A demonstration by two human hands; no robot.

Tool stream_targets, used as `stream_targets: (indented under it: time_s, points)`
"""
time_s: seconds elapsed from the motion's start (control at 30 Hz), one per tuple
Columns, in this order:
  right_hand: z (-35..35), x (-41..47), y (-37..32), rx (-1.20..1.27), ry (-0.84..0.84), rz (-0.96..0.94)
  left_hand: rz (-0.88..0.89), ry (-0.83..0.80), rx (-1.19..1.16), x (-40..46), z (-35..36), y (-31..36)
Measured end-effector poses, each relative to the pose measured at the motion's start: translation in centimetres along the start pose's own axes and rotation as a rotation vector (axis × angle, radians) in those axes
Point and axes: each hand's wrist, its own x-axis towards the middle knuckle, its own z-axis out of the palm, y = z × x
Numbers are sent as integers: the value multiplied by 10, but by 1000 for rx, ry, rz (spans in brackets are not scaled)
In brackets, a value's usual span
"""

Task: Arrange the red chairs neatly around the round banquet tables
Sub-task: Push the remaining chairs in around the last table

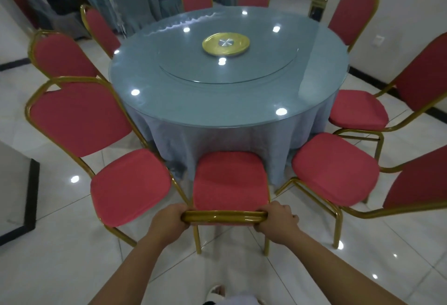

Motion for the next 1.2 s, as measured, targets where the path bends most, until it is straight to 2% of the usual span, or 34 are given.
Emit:
stream_targets:
  time_s: [0.3, 0.67, 0.8, 0.87, 0.97, 1.1, 1.2]
  points:
    - [7, 26, -43, -4, 4, 22, 23, -46, 26, 36, -41, -21]
    - [15, 25, -32, -3, 75, -12, 112, -61, -18, 37, -46, -16]
    - [21, 4, -13, 87, 121, -45, 105, -104, -56, 35, -49, -9]
    - [22, -13, -1, 108, 106, -45, 133, -145, -46, 34, -49, 3]
    - [11, -40, 12, 226, 92, -39, 269, -247, -68, 26, -47, 42]
    - [-14, -61, 38, 273, 154, -5, 473, -269, 244, 12, -34, 118]
    - [-35, -69, 73, 331, 227, 58, 579, -348, 228, 9, -10, 165]
